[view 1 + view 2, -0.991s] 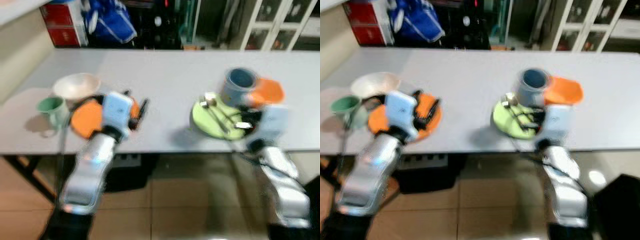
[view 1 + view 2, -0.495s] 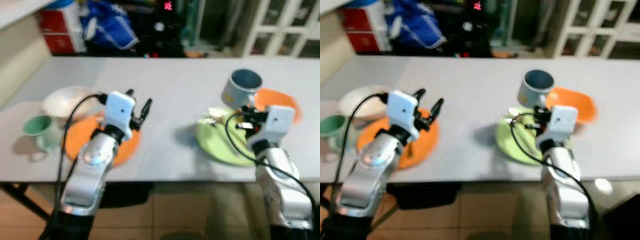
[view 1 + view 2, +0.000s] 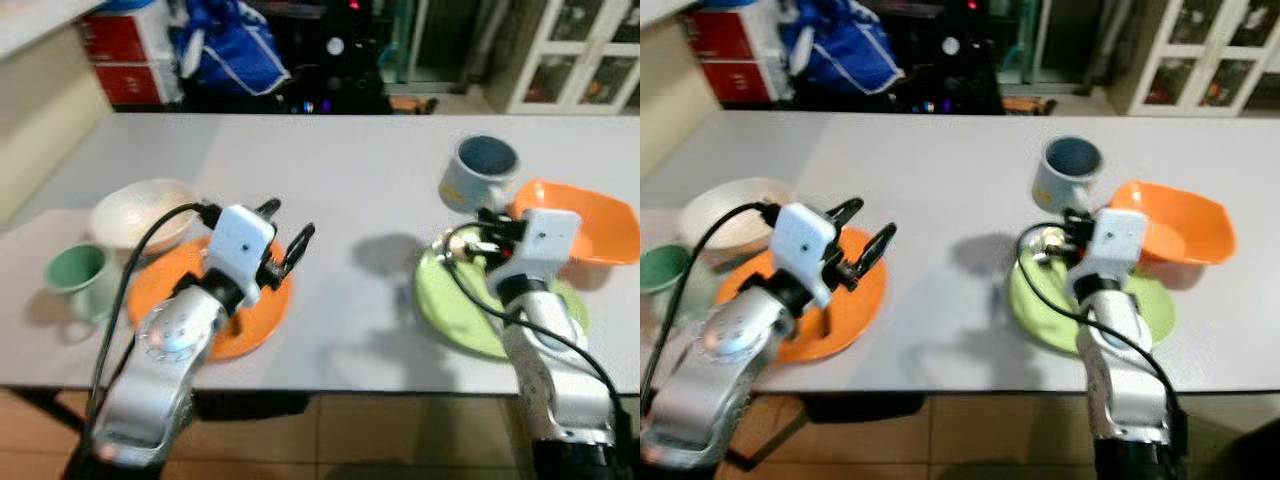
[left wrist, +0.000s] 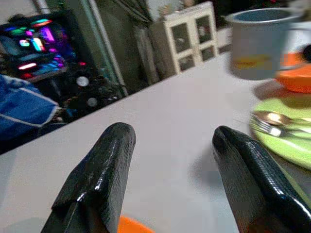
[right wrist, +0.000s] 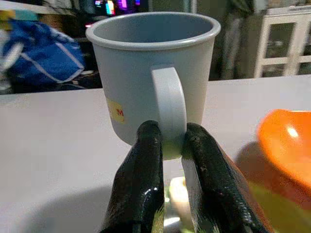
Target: Setting the table
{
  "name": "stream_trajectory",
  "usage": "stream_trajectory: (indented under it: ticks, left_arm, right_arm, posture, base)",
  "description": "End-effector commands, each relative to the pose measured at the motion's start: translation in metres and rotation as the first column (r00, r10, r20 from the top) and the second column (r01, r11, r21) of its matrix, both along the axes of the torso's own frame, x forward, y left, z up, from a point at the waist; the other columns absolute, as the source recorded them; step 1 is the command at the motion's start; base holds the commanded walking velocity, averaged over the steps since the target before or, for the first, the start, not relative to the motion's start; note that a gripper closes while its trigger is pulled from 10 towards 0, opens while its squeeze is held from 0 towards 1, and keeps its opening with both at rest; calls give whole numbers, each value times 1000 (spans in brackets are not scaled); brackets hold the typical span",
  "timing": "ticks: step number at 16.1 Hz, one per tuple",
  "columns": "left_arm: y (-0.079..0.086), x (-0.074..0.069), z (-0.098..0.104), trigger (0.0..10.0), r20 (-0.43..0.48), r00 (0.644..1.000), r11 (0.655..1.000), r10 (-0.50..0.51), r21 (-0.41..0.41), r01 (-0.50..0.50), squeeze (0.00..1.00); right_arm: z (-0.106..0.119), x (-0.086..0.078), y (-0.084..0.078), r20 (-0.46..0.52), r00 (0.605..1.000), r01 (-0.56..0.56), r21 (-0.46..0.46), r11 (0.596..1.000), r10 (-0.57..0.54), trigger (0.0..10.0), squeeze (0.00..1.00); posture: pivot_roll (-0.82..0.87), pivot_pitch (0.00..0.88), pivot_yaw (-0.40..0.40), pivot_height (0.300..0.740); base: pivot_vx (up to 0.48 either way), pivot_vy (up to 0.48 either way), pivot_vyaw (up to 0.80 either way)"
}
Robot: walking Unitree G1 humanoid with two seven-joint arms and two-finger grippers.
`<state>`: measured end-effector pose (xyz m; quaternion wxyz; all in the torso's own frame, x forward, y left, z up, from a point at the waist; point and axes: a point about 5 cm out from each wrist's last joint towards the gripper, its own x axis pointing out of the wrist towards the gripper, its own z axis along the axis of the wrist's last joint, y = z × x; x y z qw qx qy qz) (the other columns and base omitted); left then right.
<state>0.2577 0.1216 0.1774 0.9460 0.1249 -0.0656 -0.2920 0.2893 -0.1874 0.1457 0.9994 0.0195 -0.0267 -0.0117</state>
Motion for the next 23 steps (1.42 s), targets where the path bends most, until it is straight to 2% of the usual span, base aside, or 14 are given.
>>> stream_trajectory:
  ticks: [1,3,5,11,14,16,23]
  left_arm:
    - [-13,-6,0,10000,-24,995,996,-93,-3,93,0]
    - [-23,-12,-2,10000,-42,984,984,-175,6,176,0]
    - [-30,-12,-1,10000,-45,975,976,-217,12,218,0]
    - [-25,-11,0,10000,-56,976,978,-208,21,210,0]
    - [-20,-15,-3,10000,-73,982,984,-172,36,175,0]
    - [-18,-17,-3,10000,-79,983,985,-167,36,171,0]
    - [-19,-17,-2,10000,-90,981,984,-171,32,174,0]
  right_arm:
    - [2,5,-6,15,1000,9,-31,999,-9,10000,0]
    - [1,12,-15,19,1000,20,-54,998,-19,10000,0]
    - [-1,29,-19,17,1000,19,-59,998,-18,10000,0]
    - [-12,63,-9,-45,996,-83,-54,995,81,10000,0]
    - [-12,76,0,-67,987,-151,-97,984,145,10000,0]
    - [-16,79,1,-105,985,-154,-134,979,140,10000,0]
    - [-31,77,-6,-175,980,-121,-132,984,97,10000,0]
  posture:
    - [6,16,53,740]
    - [-11,20,68,740]
    - [-16,20,80,740]
    - [-11,40,81,740]
    - [10,54,60,740]
    - [15,57,53,740]
    - [9,62,56,740]
  base:
    - [0,0,0]
    - [0,0,0]
    - [0,0,0]
    - [0,0,0]
    - [0,0,0]
    - [0,0,0]
    - [0,0,0]
